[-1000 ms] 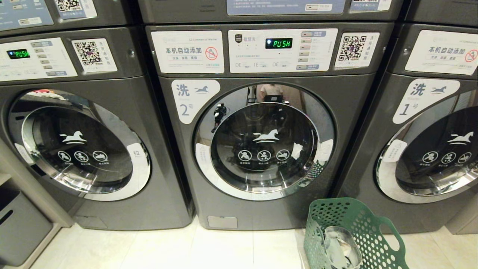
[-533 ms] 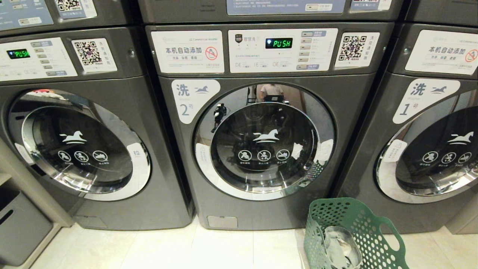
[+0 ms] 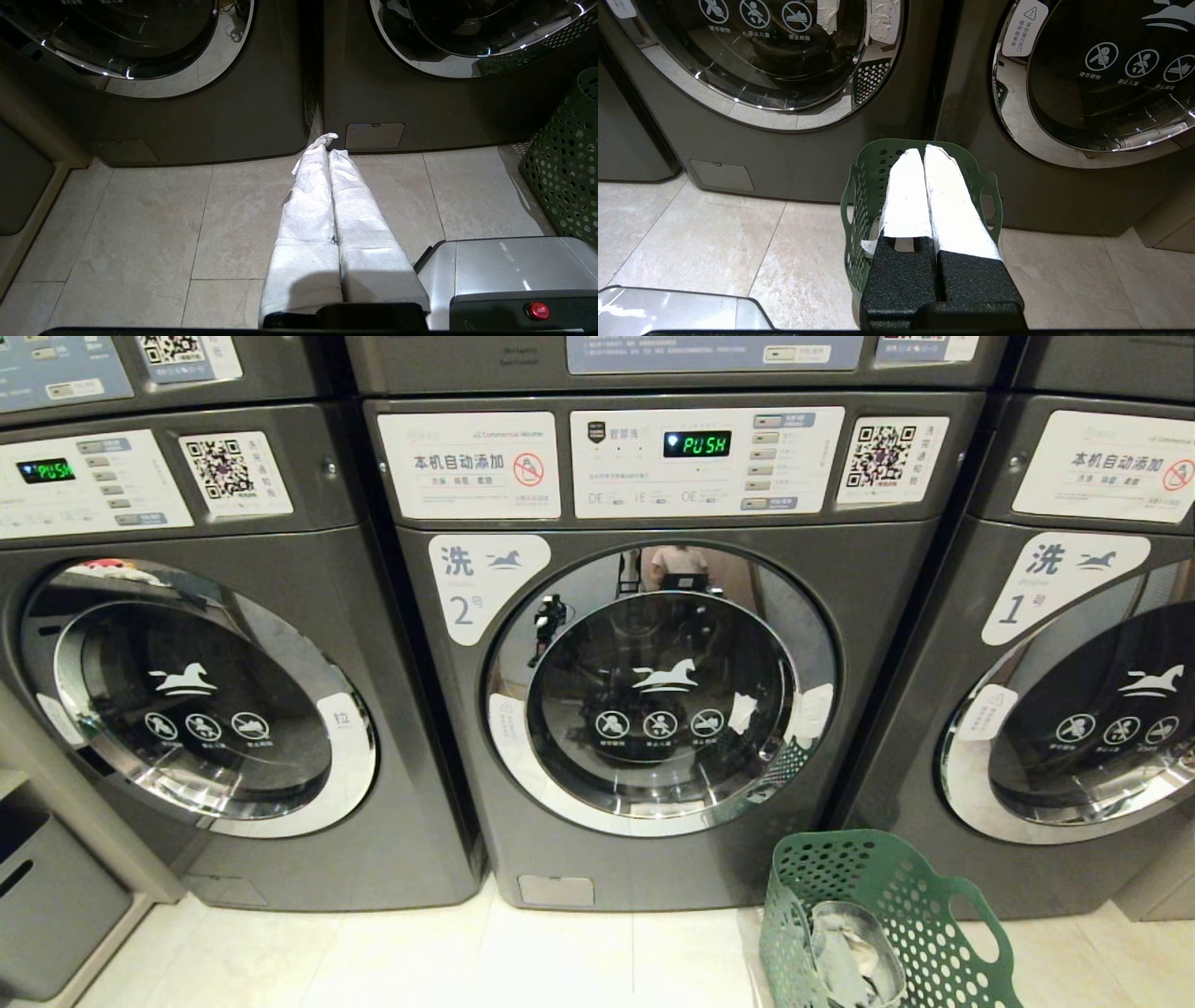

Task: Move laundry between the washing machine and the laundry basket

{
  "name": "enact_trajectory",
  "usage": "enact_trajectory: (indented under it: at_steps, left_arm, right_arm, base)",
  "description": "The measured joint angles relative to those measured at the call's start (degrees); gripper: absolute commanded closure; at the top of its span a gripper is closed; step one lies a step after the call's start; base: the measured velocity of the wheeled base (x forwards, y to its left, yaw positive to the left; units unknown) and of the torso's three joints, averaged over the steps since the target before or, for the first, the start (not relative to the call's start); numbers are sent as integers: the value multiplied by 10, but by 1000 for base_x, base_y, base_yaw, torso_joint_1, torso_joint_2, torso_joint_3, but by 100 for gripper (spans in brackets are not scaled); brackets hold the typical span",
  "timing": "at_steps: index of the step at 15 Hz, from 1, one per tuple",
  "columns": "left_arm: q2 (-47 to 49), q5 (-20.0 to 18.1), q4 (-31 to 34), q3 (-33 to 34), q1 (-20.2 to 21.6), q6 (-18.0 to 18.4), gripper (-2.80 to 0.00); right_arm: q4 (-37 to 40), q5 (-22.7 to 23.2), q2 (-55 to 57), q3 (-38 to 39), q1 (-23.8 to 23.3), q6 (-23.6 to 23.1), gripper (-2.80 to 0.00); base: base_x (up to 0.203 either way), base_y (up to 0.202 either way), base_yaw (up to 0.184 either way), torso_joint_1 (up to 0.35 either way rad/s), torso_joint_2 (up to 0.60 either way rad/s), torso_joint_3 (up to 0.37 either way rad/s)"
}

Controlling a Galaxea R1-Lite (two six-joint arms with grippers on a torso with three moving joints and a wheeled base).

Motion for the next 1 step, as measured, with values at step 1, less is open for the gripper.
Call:
enact_trajectory:
  at_steps: [1]
  left_arm:
    - [0,-1,1,0,0,1,0]
  right_arm:
    - [1,1,0,0,0,-2,0]
  base:
    - [0,0,0,0,0,0]
